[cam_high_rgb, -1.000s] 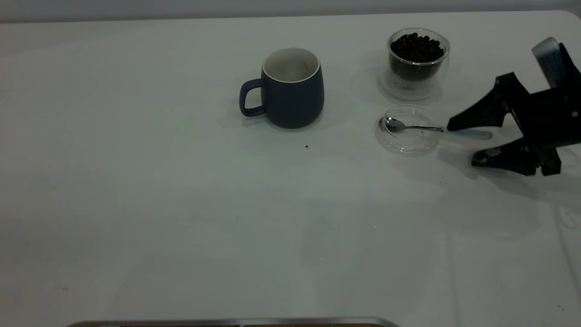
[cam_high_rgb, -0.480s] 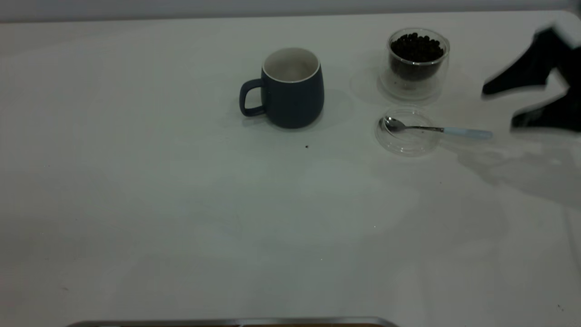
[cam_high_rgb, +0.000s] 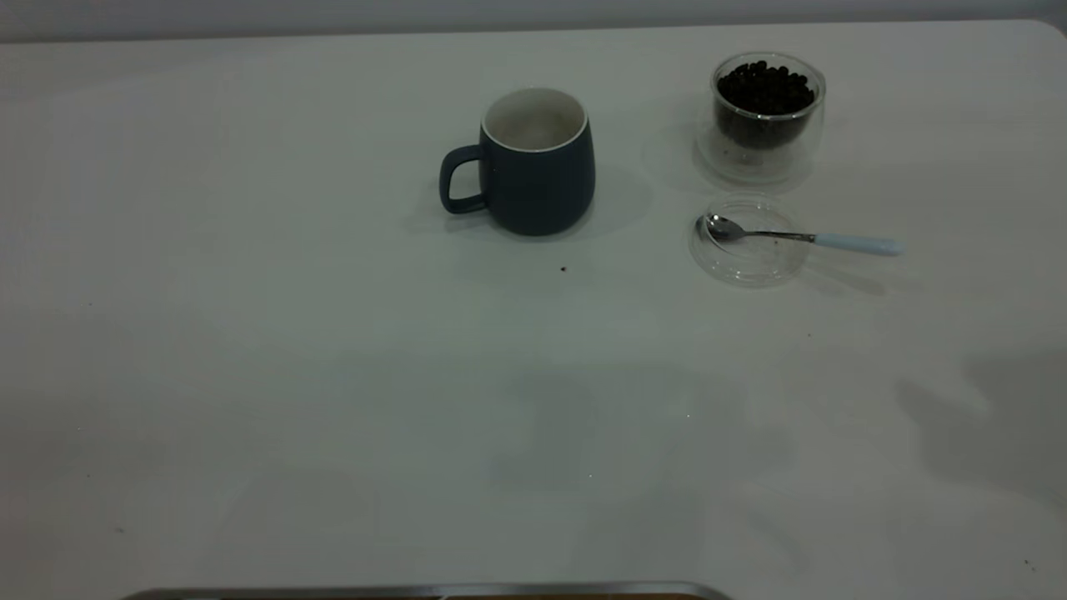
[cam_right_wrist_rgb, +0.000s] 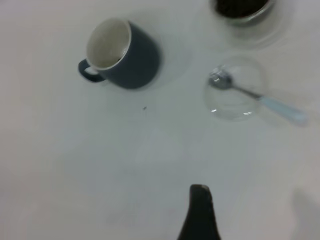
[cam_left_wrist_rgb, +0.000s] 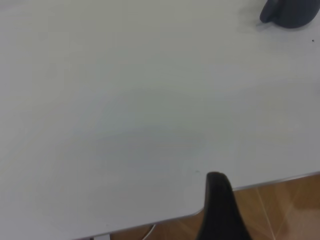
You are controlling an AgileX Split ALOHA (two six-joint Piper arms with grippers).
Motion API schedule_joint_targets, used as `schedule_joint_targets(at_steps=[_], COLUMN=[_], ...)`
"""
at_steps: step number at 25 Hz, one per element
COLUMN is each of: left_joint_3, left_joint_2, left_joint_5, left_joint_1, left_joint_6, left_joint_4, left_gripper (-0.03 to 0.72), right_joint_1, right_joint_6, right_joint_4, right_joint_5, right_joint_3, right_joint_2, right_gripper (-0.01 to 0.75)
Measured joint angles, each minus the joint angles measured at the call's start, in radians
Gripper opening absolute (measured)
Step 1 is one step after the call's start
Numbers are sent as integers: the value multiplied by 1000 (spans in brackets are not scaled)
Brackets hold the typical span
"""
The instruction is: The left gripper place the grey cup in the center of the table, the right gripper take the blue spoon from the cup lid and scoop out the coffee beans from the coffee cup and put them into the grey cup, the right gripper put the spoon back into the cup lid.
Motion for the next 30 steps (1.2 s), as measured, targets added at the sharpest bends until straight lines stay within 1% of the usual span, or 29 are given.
schedule_joint_targets(at_steps=[5, 7, 9, 13, 17, 20, 22, 27, 30], left_joint_3=[0, 0, 0, 0, 0, 0, 0, 0, 0], left_joint_2=[0, 0, 0, 0, 0, 0, 0, 0, 0], left_joint_5=[0, 0, 0, 0, 0, 0, 0, 0, 0], left_joint_1=[0, 0, 0, 0, 0, 0, 0, 0, 0], left_joint_6=[-3, -3, -3, -3, -3, -3, -3, -3, -2], left_joint_4=[0, 0, 0, 0, 0, 0, 0, 0, 0], left_gripper=[555, 555, 555, 555, 555, 555, 555, 555, 555], right_joint_1=[0, 0, 0, 0, 0, 4, 40, 172, 223], right_joint_6=[337, 420, 460, 472, 500, 539, 577, 657, 679], right_joint_4=[-357, -462, -540, -607, -659, -709, -749, -817, -837], right_joint_5=[134, 202, 261, 341, 373, 425, 462, 463, 462], right_joint_3=[11, 14, 23, 54, 64, 65, 74, 90, 90], right_joint_2=[-360, -472, -572, -717, -857, -969, -1024, -1102, -1129], right_gripper=[648, 639, 632, 621, 607, 592, 588, 588, 588])
